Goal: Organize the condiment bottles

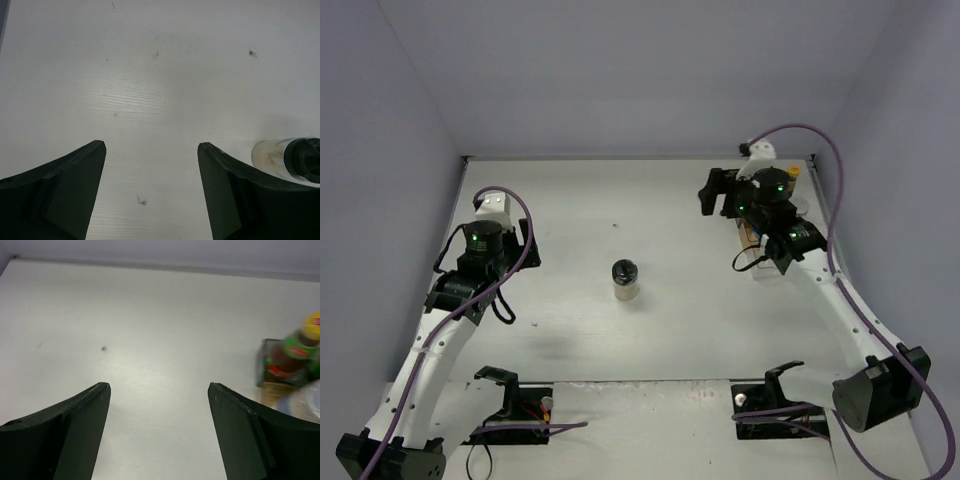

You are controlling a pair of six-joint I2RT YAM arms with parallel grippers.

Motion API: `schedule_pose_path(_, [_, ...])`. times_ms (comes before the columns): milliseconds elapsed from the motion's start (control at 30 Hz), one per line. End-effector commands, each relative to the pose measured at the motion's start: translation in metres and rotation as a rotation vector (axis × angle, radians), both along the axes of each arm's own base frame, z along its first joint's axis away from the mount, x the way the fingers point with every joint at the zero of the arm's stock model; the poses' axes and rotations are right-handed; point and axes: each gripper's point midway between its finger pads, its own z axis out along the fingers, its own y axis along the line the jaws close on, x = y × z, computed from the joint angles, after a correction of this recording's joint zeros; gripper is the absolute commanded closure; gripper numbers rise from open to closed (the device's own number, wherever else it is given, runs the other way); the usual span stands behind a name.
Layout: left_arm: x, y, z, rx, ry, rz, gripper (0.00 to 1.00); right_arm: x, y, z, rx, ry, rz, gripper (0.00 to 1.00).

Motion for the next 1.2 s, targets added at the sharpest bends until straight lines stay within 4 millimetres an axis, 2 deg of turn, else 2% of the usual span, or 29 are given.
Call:
schedule_pose_path(0, [0.013, -0.002, 0.022, -0.025, -0.084, 0.005, 0.26, -0.008, 0.068, -0.004, -0.03, -0.008, 0.265, 0.2])
schedule_pose_path(67, [0.013, -0.002, 0.021, -0.025, -0.083, 0.005, 0.26, -0.016, 0.093, -0.02, -0.064, 0.009, 0.337, 0.22])
schedule_pose_path(100, [0.013, -0.002, 0.022, -0.025, -0.083, 0.005, 0.26, -0.023, 0.115, -0.031, -0.076, 0.022, 0.394, 0.22])
schedule_pose_path(133, [0.014, -0.002, 0.021, -0.025, -0.083, 0.005, 0.26, -0.028, 0.125, -0.04, -0.085, 0.036, 0.423, 0.23])
schedule_pose_path(200, [0.014, -0.002, 0.021, -0.025, -0.083, 0.004, 0.26, -0.041, 0.155, -0.053, -0.092, 0.043, 0.524, 0.23])
schedule_pose_path(267, [0.014, -0.002, 0.019, -0.025, -0.077, 0.002, 0.26, -0.05, 0.172, -0.061, -0.092, 0.047, 0.583, 0.24])
schedule_pose_path(300, [0.014, -0.002, 0.019, -0.025, -0.077, 0.004, 0.26, -0.058, 0.188, -0.068, -0.095, 0.047, 0.633, 0.25])
schedule_pose_path(367, [0.014, -0.002, 0.019, -0.025, -0.075, 0.003, 0.26, -0.063, 0.201, -0.072, -0.102, 0.045, 0.672, 0.26])
schedule_pose_path(400, [0.014, -0.002, 0.019, -0.025, -0.075, 0.004, 0.26, -0.067, 0.211, -0.08, -0.115, 0.054, 0.697, 0.27])
schedule_pose_path(533, [0.014, -0.002, 0.019, -0.024, -0.075, 0.004, 0.26, -0.073, 0.229, -0.094, -0.129, 0.079, 0.743, 0.32])
schedule_pose_path(700, [0.014, -0.002, 0.019, -0.024, -0.077, 0.005, 0.26, -0.077, 0.237, -0.115, -0.152, 0.115, 0.754, 0.41])
schedule_pose_path(767, [0.014, -0.001, 0.02, -0.024, -0.08, 0.007, 0.26, -0.079, 0.239, -0.118, -0.155, 0.116, 0.755, 0.44])
schedule_pose_path(867, [0.014, -0.001, 0.019, -0.023, -0.077, 0.008, 0.26, -0.078, 0.237, -0.123, -0.167, 0.118, 0.739, 0.53])
schedule_pose_path(1000, [0.014, -0.001, 0.019, -0.023, -0.077, 0.007, 0.26, -0.074, 0.229, -0.123, -0.187, 0.107, 0.693, 0.76])
schedule_pose_path(1067, [0.014, -0.001, 0.019, -0.023, -0.077, 0.007, 0.26, -0.069, 0.222, -0.116, -0.196, 0.087, 0.647, 0.82])
schedule_pose_path(1100, [0.013, -0.002, 0.019, -0.023, -0.077, 0.005, 0.26, -0.068, 0.219, -0.115, -0.198, 0.081, 0.631, 0.9])
schedule_pose_path(1167, [0.014, -0.001, 0.02, -0.023, -0.079, 0.01, 0.26, -0.061, 0.207, -0.109, -0.216, 0.061, 0.567, 0.95])
